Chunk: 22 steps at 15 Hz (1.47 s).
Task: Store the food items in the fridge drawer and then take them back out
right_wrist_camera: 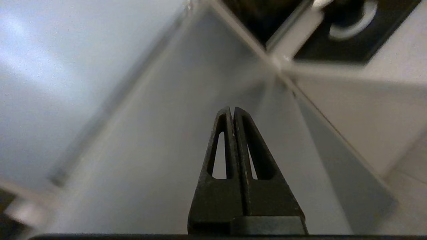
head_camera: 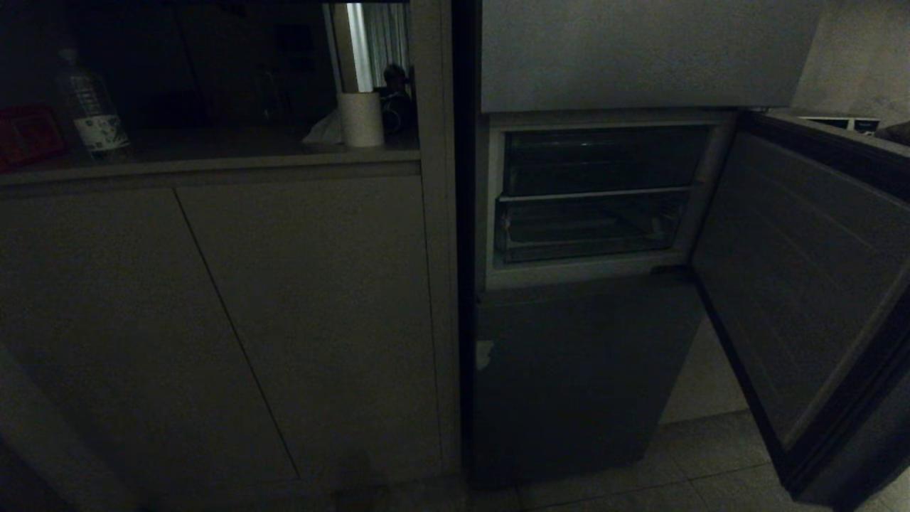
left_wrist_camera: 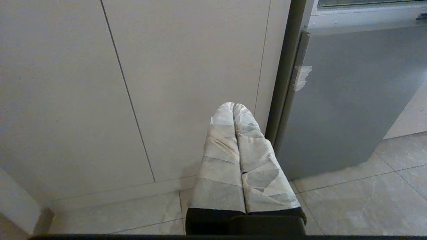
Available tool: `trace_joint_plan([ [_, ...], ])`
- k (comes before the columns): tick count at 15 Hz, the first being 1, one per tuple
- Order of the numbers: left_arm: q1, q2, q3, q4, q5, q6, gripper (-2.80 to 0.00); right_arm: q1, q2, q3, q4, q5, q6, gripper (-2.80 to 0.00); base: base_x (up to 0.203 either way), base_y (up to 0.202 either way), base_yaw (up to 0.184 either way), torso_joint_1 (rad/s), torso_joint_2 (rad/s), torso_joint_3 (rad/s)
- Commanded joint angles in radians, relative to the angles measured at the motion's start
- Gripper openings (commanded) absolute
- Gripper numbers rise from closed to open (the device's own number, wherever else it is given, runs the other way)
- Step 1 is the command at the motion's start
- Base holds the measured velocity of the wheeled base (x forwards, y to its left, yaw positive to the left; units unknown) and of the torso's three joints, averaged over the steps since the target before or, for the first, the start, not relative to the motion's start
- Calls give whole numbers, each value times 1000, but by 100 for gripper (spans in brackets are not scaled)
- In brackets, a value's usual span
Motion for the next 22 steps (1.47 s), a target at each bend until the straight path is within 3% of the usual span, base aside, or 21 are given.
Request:
trace_joint_plan([
  [1, 1, 0, 0, 0, 0, -1, -280, 299, 41, 23, 17, -242, -85, -280, 0, 0, 0, 0, 0, 0],
  [3, 1, 0, 0, 0, 0, -1, -280, 448, 113, 11, 31, -329, -128, -280, 0, 0, 0, 0, 0, 0],
  [6, 1, 0, 0, 0, 0, -1, -280, 652, 202, -39, 37, -361, -149, -280, 0, 0, 0, 0, 0, 0],
  [10, 1, 0, 0, 0, 0, 0, -280, 836, 476, -285, 36, -428, -156, -280, 0, 0, 0, 0, 0, 0],
  [18, 1, 0, 0, 0, 0, -1, -280, 973, 1050, -1093, 37, -533, -221, -280, 0, 0, 0, 0, 0, 0],
  [22, 1, 0, 0, 0, 0, -1, -280, 982, 1127, -1237, 42, -583, -229, -280, 0, 0, 0, 0, 0, 0],
])
